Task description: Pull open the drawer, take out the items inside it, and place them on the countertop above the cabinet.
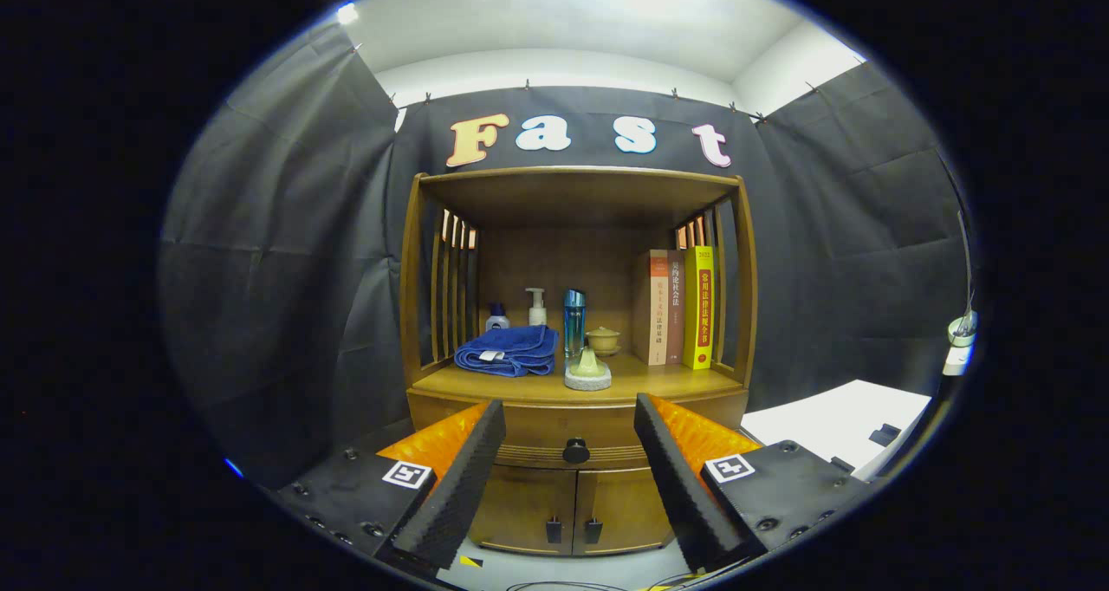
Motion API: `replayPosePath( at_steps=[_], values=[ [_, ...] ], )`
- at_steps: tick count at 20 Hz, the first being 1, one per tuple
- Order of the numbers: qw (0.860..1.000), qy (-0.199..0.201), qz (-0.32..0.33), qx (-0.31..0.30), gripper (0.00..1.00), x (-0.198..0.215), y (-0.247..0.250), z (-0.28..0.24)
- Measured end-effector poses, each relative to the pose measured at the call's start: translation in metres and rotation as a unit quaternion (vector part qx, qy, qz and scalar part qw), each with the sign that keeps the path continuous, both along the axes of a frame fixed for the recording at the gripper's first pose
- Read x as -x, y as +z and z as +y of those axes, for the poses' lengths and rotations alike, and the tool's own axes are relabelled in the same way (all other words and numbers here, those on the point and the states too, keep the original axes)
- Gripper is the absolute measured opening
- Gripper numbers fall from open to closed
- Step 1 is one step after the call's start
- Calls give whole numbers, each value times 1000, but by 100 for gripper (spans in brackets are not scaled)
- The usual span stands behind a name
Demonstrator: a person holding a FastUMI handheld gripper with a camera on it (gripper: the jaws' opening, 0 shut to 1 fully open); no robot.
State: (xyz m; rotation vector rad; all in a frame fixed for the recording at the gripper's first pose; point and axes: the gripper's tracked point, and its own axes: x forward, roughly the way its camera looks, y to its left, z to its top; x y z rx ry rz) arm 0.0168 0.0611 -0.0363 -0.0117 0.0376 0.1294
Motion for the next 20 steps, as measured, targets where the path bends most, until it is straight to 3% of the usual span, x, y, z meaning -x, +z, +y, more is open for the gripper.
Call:
replayPosePath(
  at_steps=[8,20],
  values=[
    [999,-36,-15,-14,99,-2,20,-43],
    [999,-43,-8,-22,99,-3,14,-49]
  ],
)
